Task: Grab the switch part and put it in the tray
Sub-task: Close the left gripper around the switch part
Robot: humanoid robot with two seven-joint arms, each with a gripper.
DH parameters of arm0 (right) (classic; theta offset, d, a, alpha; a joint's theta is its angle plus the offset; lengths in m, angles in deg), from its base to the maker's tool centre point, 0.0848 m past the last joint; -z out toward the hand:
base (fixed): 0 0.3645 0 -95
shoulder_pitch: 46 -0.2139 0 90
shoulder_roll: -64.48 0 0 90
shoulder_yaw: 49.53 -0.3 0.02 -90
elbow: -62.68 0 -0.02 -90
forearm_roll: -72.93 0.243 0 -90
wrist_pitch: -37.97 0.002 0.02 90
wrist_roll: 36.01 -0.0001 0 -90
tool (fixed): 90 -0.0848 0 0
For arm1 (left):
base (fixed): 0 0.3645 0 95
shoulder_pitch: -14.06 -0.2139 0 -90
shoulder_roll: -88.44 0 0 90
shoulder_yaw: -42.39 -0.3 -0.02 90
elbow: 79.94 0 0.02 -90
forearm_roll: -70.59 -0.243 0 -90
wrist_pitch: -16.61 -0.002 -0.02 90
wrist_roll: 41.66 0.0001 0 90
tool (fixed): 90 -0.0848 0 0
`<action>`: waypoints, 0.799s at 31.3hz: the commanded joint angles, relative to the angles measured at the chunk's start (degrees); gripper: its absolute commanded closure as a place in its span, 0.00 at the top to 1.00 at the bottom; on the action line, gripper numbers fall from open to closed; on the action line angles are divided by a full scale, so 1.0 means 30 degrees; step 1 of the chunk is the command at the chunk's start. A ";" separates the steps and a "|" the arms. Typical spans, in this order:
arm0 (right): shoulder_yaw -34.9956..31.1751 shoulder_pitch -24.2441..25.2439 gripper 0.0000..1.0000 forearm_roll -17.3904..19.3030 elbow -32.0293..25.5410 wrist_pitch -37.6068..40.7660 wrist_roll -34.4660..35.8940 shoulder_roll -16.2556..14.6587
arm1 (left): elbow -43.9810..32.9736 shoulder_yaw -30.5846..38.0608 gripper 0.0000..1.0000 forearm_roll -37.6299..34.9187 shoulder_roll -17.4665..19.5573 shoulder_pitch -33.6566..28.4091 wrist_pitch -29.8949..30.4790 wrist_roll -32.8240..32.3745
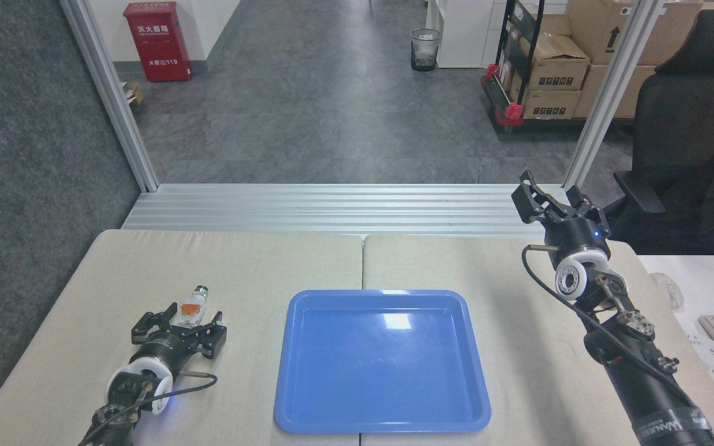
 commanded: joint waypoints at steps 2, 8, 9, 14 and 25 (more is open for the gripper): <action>0.0000 0.0023 0.99 0.0000 0.0000 -0.0001 0.0000 0.0000 | 0.0751 -0.0040 0.92 0.0032 0.0069 0.0556 0.0013 -0.0007; 0.0000 -0.0006 0.99 0.0000 0.0000 -0.0001 0.0000 0.0000 | 0.1368 -0.0214 0.83 -0.0085 0.0039 0.0675 0.0042 0.0022; 0.0000 -0.0006 0.99 0.0000 0.0000 -0.0001 0.0000 0.0000 | 0.1368 -0.0477 0.83 -0.0085 0.0068 0.0616 0.0042 -0.0007; 0.0000 -0.0006 0.99 0.0000 0.0000 -0.0001 0.0000 0.0000 | 0.1397 -0.1329 0.87 -0.0085 0.0098 0.0119 0.0042 -0.0007; 0.0000 -0.0006 0.99 0.0000 0.0000 -0.0001 0.0000 0.0000 | 0.1309 -0.1329 0.27 -0.0056 0.0186 0.0293 0.0100 -0.0007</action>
